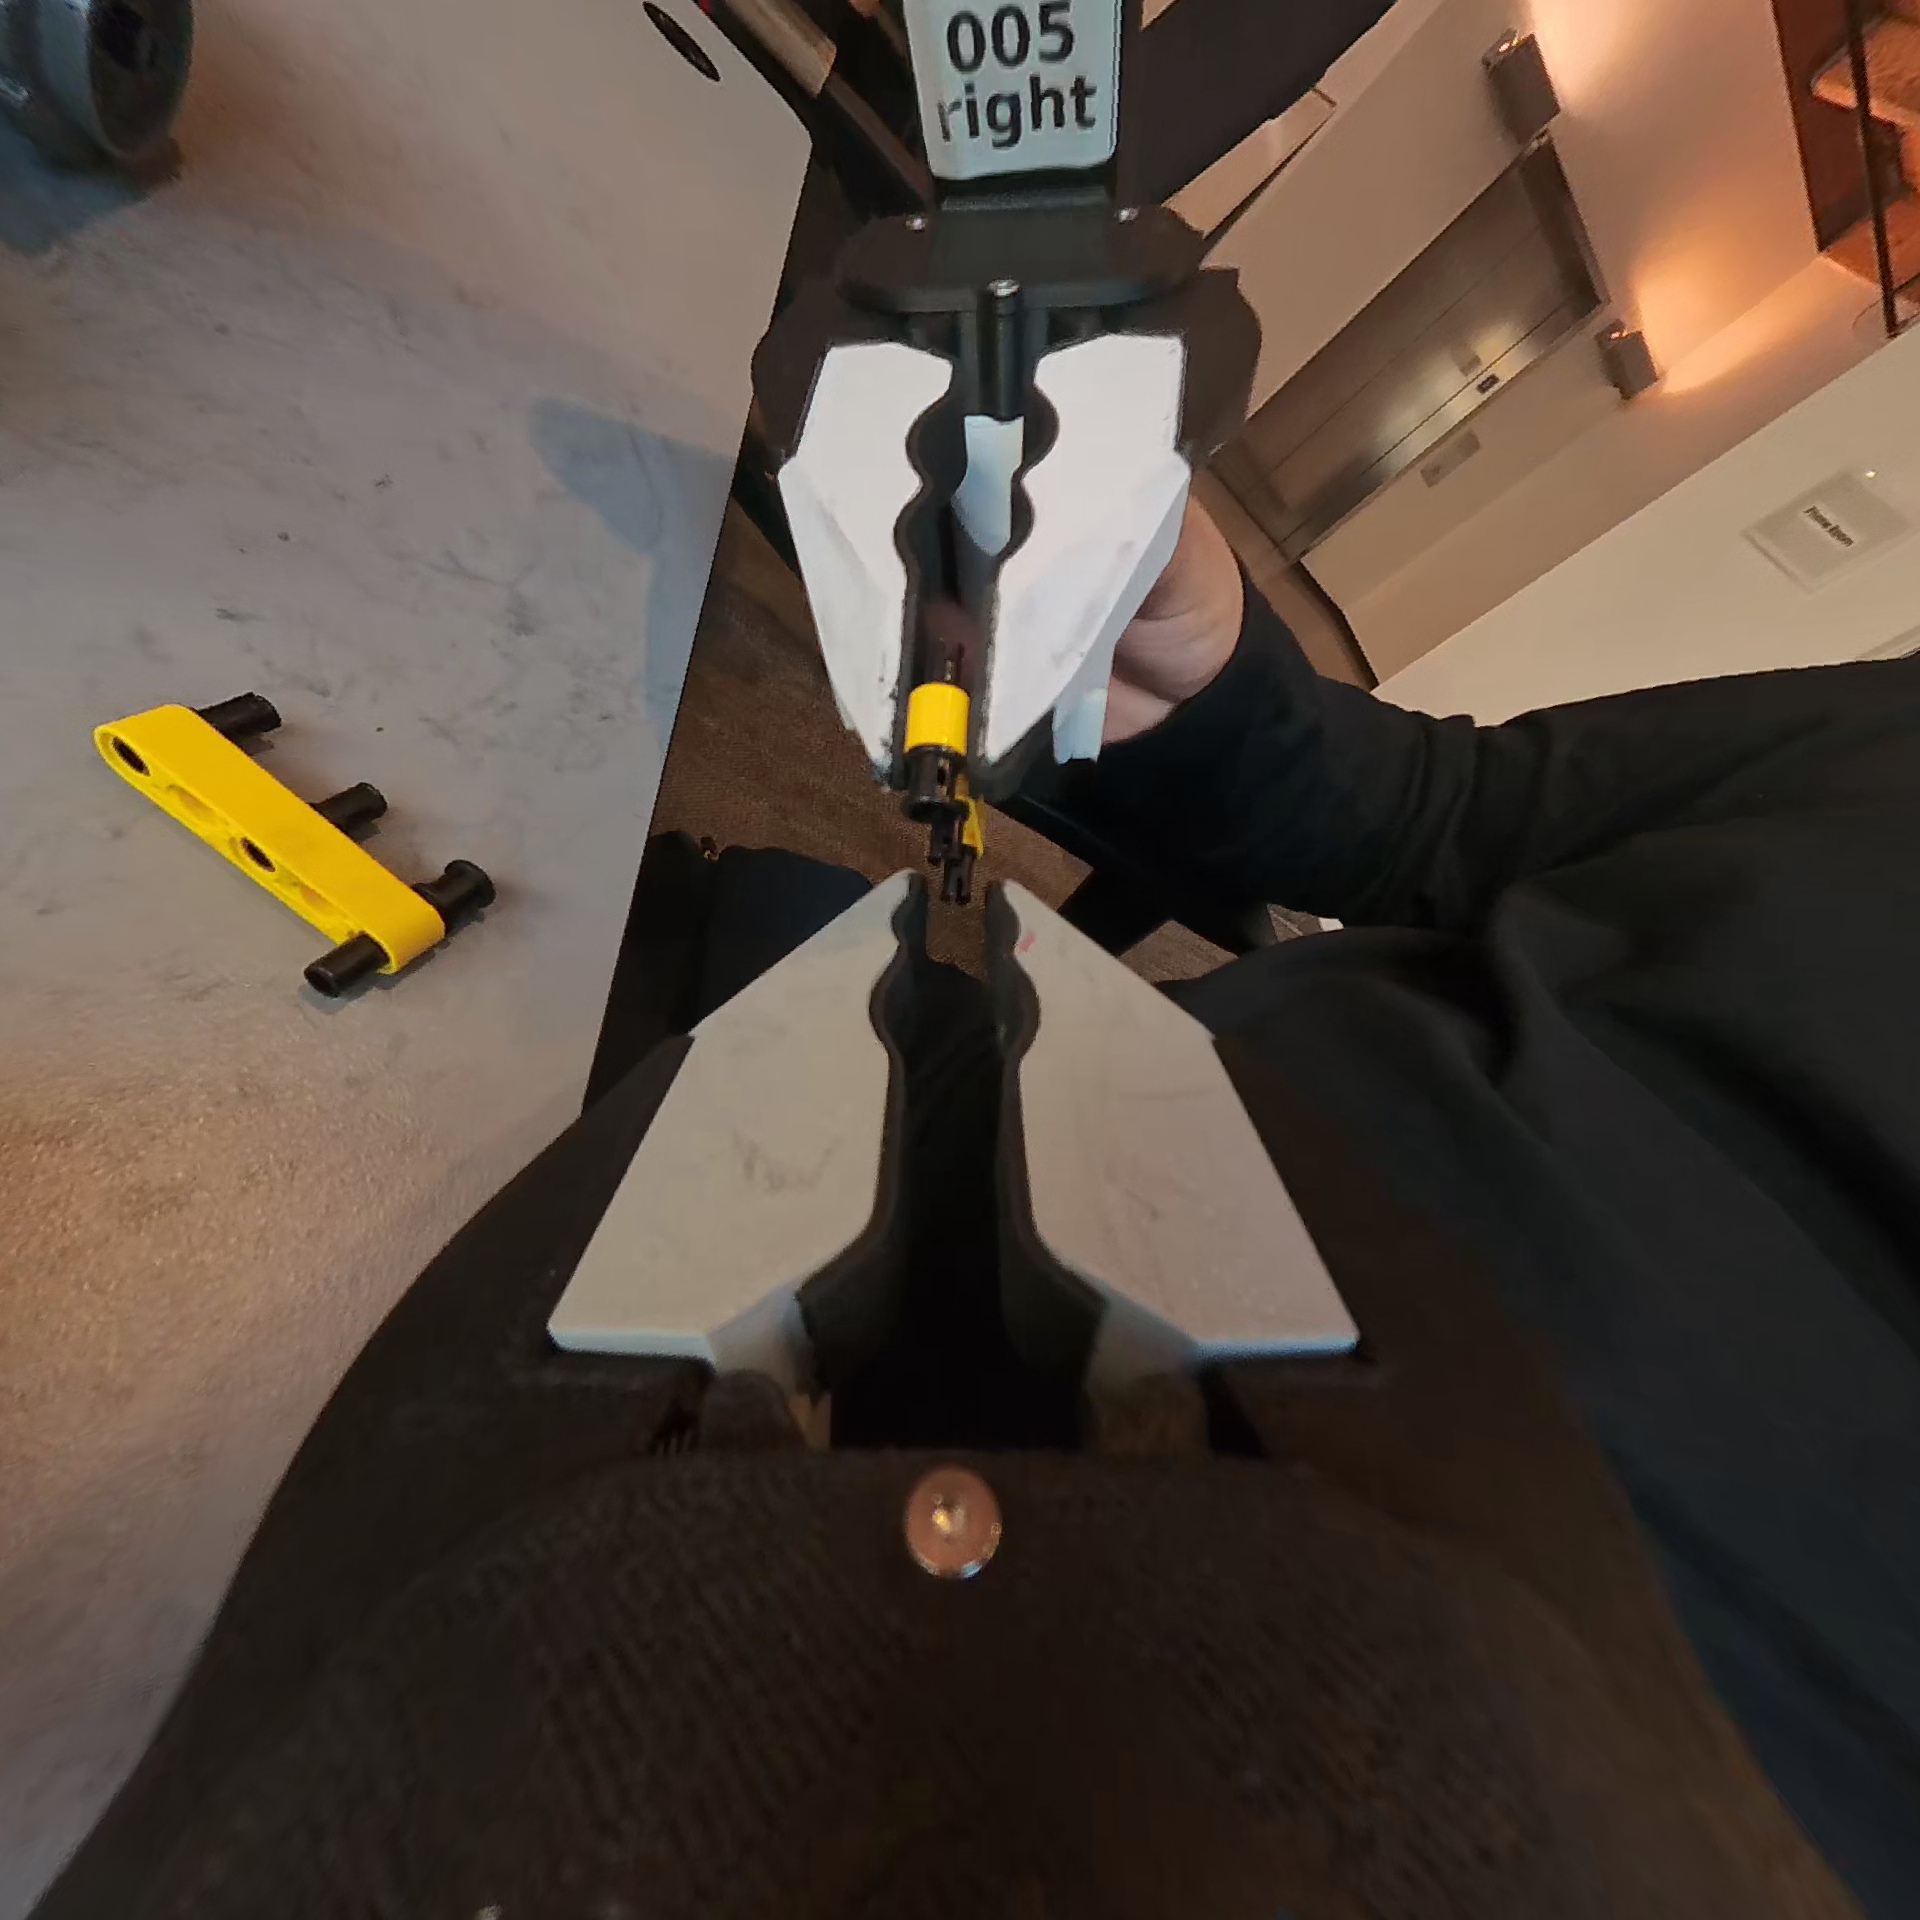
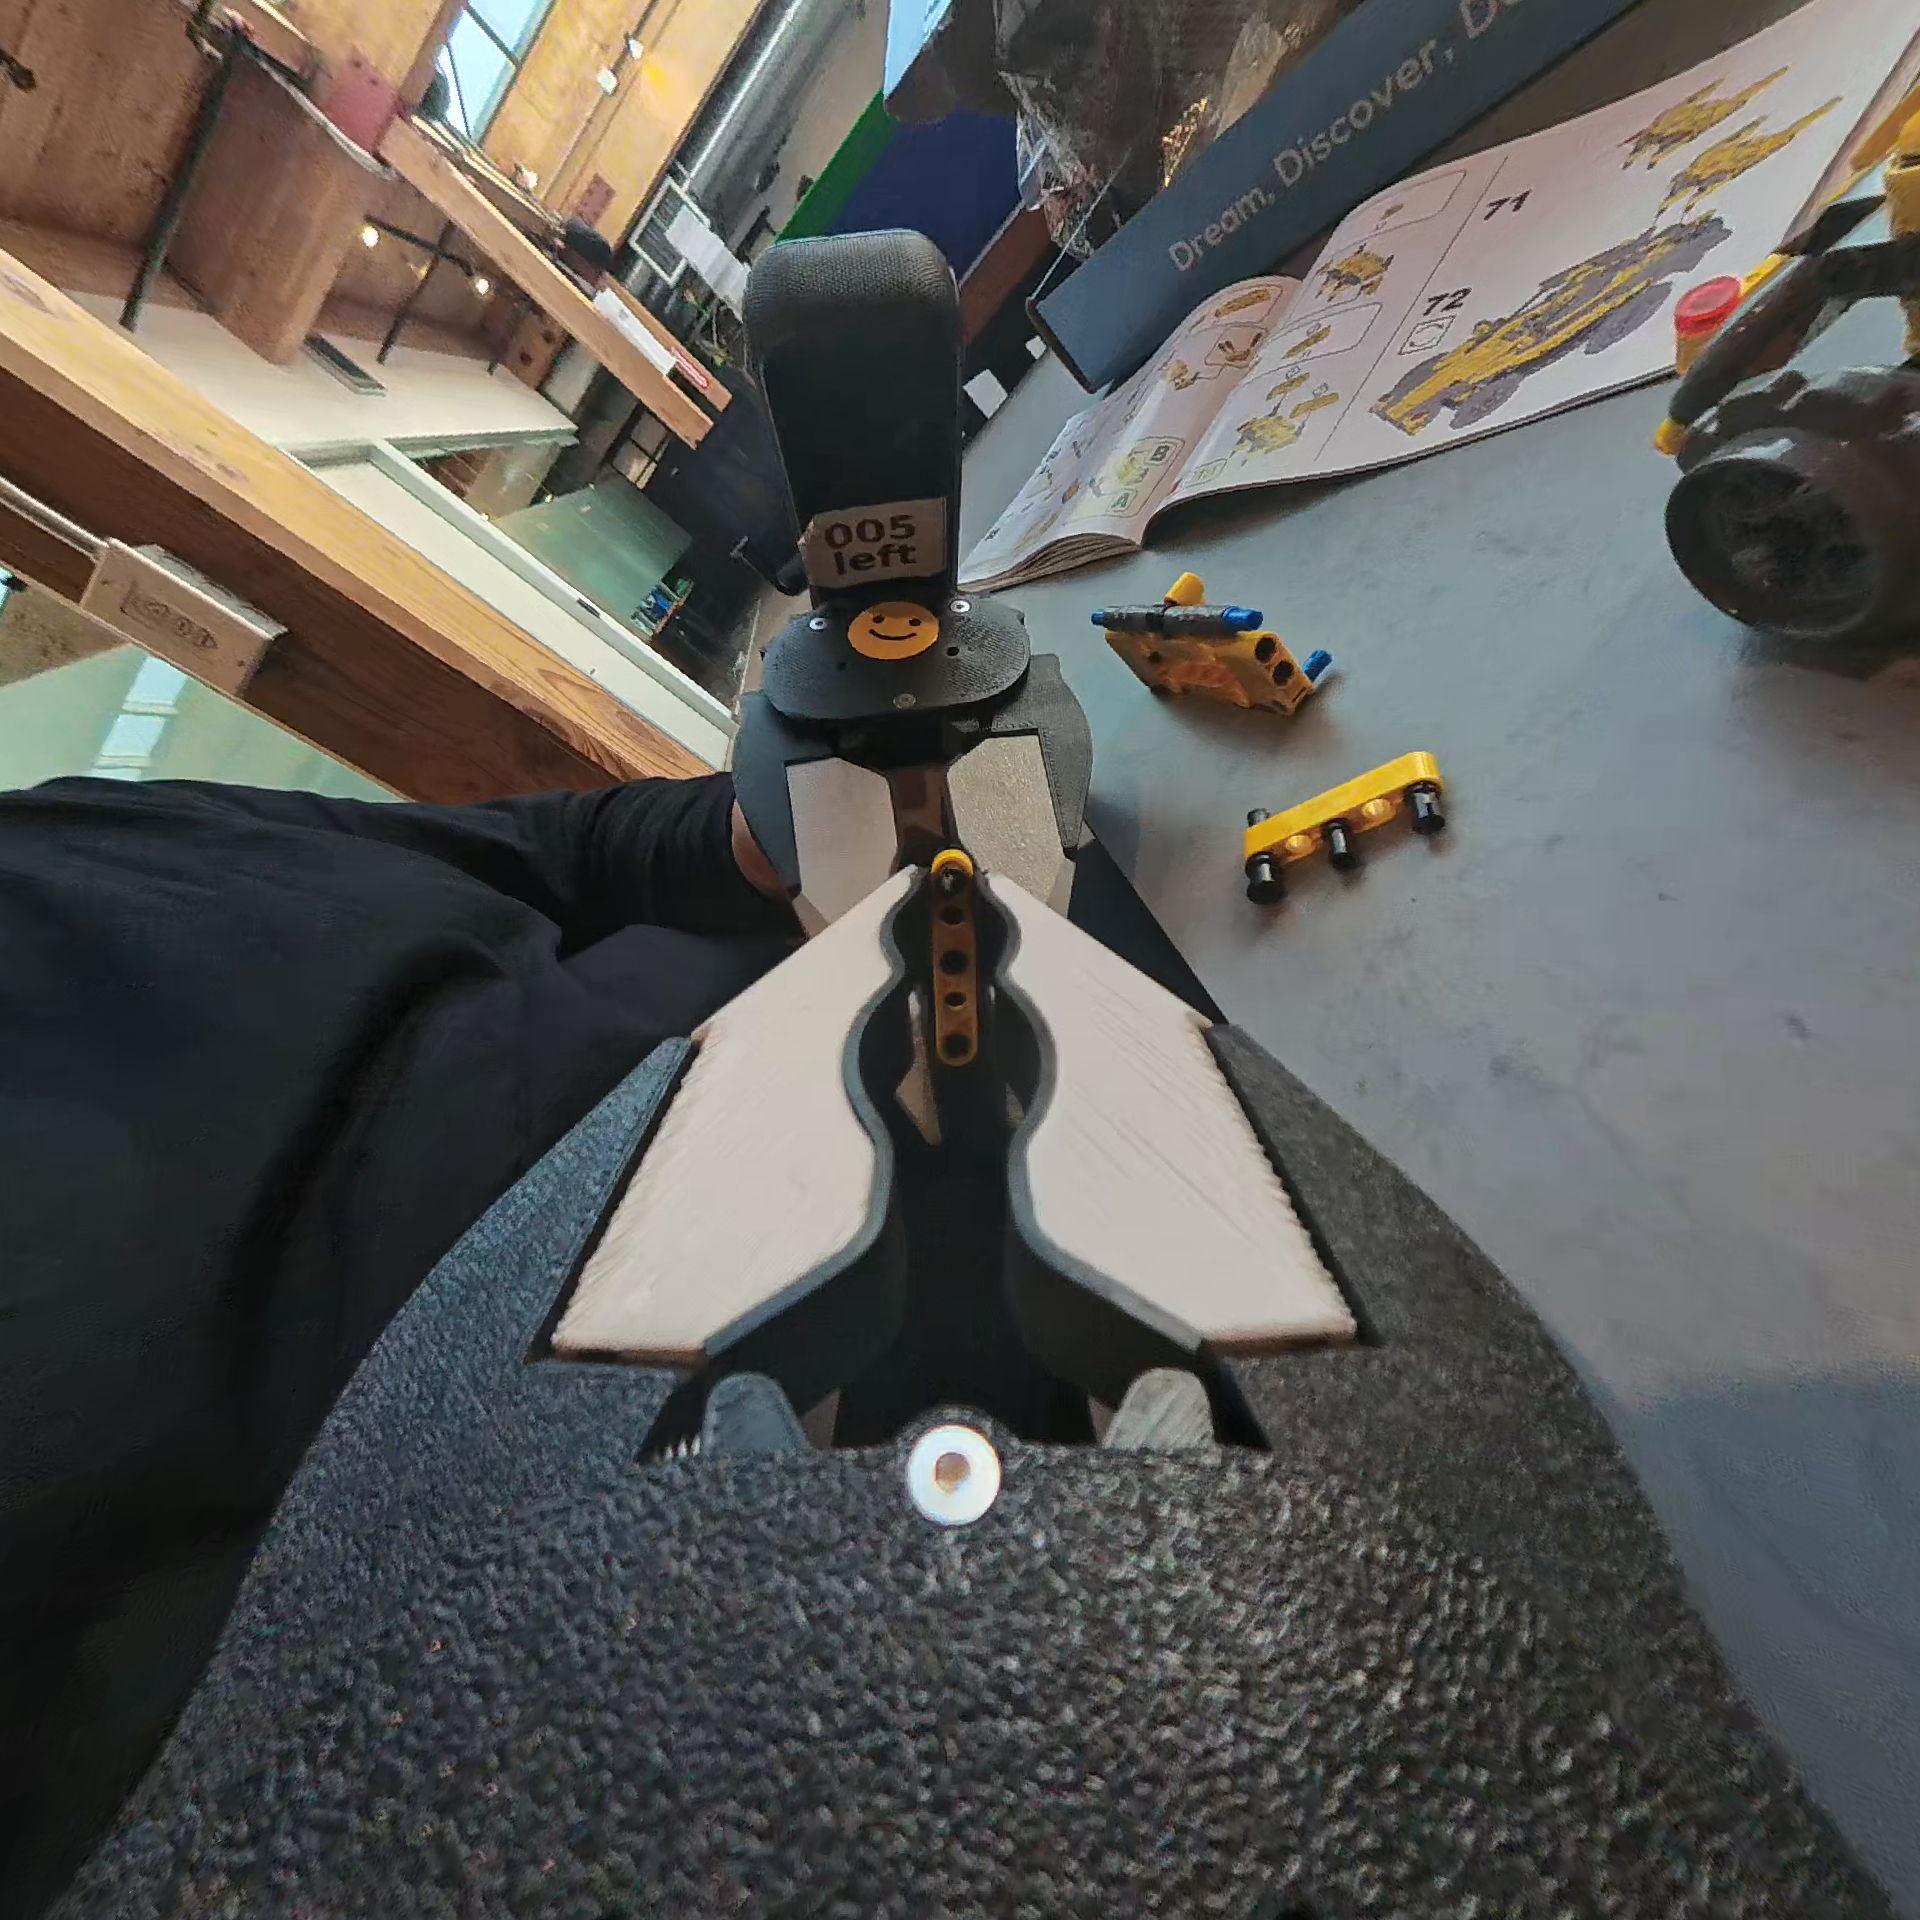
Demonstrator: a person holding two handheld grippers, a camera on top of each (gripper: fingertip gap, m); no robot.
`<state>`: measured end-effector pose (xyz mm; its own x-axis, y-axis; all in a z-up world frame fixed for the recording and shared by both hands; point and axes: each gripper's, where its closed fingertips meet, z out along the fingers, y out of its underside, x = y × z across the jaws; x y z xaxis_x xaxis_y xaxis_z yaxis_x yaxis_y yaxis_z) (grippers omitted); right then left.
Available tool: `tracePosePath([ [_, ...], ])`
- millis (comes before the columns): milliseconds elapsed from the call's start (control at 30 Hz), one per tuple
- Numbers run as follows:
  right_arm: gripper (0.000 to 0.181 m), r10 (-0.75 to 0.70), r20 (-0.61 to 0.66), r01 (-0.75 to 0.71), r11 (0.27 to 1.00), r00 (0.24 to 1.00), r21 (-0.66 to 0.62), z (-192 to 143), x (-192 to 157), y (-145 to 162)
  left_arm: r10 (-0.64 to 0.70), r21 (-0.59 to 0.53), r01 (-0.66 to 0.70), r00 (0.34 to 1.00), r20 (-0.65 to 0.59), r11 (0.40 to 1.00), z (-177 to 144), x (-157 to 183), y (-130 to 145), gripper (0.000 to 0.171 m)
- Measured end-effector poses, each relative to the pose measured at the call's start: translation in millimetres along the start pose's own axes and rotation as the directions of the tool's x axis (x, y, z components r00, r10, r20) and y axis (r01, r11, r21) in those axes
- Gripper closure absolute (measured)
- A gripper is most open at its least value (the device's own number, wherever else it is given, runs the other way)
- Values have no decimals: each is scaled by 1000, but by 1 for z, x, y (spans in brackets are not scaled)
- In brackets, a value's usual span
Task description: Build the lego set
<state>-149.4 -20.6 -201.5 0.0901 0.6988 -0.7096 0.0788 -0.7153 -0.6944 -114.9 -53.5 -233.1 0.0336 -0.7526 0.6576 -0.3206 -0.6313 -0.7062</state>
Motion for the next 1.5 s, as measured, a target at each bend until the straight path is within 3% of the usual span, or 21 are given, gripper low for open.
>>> tracePosePath([
  [267, 174, -7, 35, 7, 1000, 999, 17, 7, -6, 0, -27, 88, 32, 998, -64, 996, -6, 8, -12, 168],
  [500, 174, -87, -38, 87, 996, 996, 15, 7, -4, -1, -46, 106, 52, 997, -57, 993, -7, 6, -15, 168],
  [633, 174, -105, -144, 103, 994, 984, -18, -11, 3, 1, -89, 33, 90, 995, -47, 995, -6, 1, -4, 159],
  [733, 175, -172, -415, 123, 982, 893, -142, -61, 27, 8, -18, -76, 19, 1000, 15, 997, -11, 1, 13, 163],
  [800, 174, -247, -617, 89, 957, 747, -274, -111, 52, 18, 42, -137, -34, 998, 54, 990, -13, 0, 22, 164],
  [867, 174, -270, -735, 4, 939, 623, -343, -158, 72, 27, 65, -155, -55, 996, 59, 986, -13, 0, 28, 167],
  [900, 174, -258, -761, -41, 936, 595, -350, -174, 78, 30, 57, -160, -48, 997, 50, 986, -11, -1, 31, 169],
  [1033, 174, -295, -801, -141, 896, 521, -422, -204, 91, 30, -17, -162, 17, 1000, 3, 987, -5, -1, 37, 171],
  [1233, 174, -387, -798, -202, 830, 463, -520, -217, 87, 17, -7, -160, 8, 1000, 5, 987, -5, 0, 38, 171],
  [1400, 174, -437, -764, -285, 746, 474, -602, -215, 95, 30, -15, -172, 15, 1000, -2, 985, -2, 0, 42, 171],
  [1500, 174, -411, -771, -244, 783, 486, -572, -210, 83, 11, -3, -174, 4, 1000, 6, 985, -2, -1, 41, 171],
])
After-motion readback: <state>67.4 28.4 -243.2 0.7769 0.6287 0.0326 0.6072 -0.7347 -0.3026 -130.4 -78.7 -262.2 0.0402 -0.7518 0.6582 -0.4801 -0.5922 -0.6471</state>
